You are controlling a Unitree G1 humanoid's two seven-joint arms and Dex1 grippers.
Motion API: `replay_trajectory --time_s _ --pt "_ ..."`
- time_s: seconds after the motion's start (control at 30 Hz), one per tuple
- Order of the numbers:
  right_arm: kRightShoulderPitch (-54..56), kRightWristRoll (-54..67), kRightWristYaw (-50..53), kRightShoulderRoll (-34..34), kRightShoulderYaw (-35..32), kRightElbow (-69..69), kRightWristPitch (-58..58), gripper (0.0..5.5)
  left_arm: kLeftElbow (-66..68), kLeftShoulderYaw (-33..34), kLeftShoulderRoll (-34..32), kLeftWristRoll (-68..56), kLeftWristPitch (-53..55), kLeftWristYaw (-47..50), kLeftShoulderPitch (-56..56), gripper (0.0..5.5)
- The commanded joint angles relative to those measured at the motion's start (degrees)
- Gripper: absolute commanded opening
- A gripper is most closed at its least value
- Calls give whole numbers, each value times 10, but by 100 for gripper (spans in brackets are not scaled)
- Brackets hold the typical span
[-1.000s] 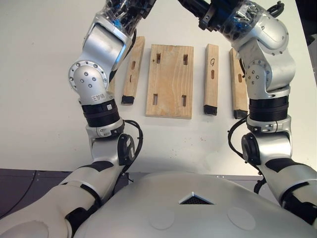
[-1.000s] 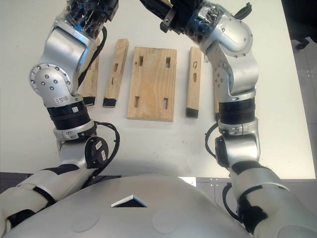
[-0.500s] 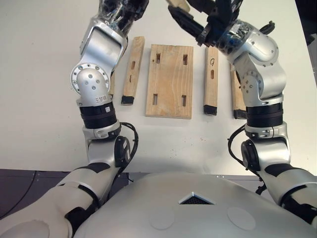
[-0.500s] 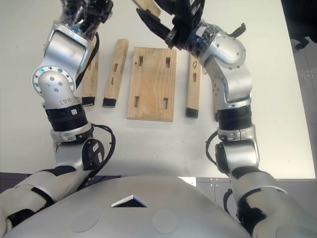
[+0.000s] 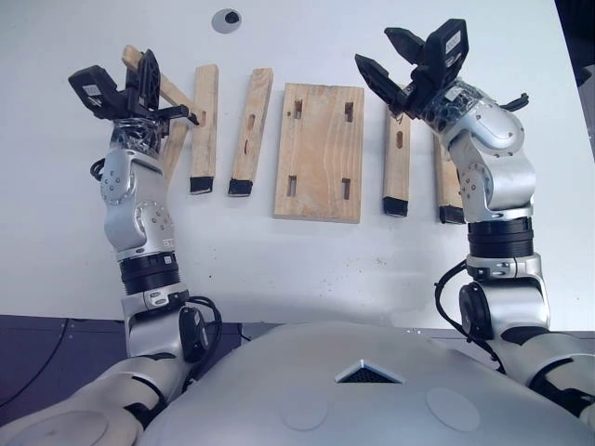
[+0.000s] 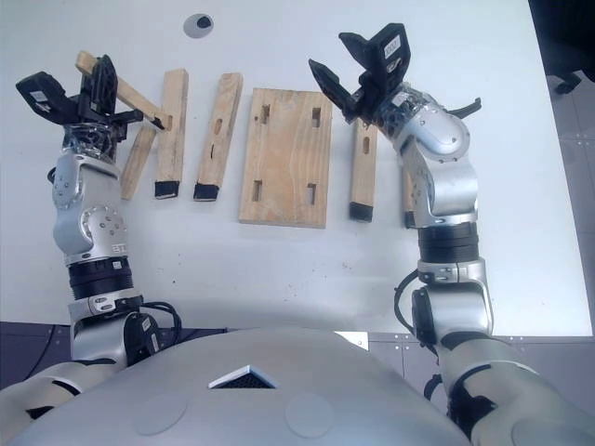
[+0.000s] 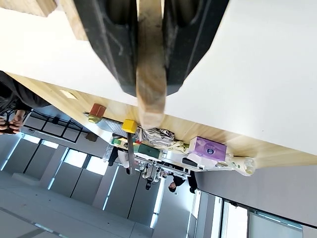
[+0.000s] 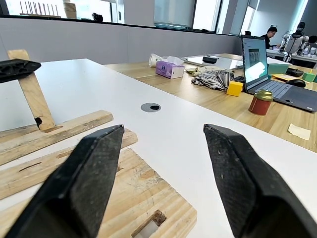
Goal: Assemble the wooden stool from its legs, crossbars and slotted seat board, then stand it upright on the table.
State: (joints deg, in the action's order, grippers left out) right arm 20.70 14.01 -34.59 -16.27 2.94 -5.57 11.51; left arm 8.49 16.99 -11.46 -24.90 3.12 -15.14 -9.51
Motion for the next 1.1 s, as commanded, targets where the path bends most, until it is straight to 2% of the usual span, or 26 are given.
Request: replay_trajectory --time_s 0.03,0.27,0.67,1.1 --pt "12 -3 0 4 -1 -9 -6 296 42 3 6 6 -23 -12 -7 37" --pt "18 -5 -1 4 -1 -20 -10 296 60 7 15 -1 -43 -17 -9 37" --pt "23 -5 -1 6 2 -26 -9 296 1 13 33 -20 -19 -3 2 37" --pt "14 -6 5 7 3 -18 -5 296 75 6 37 22 -47 16 6 37"
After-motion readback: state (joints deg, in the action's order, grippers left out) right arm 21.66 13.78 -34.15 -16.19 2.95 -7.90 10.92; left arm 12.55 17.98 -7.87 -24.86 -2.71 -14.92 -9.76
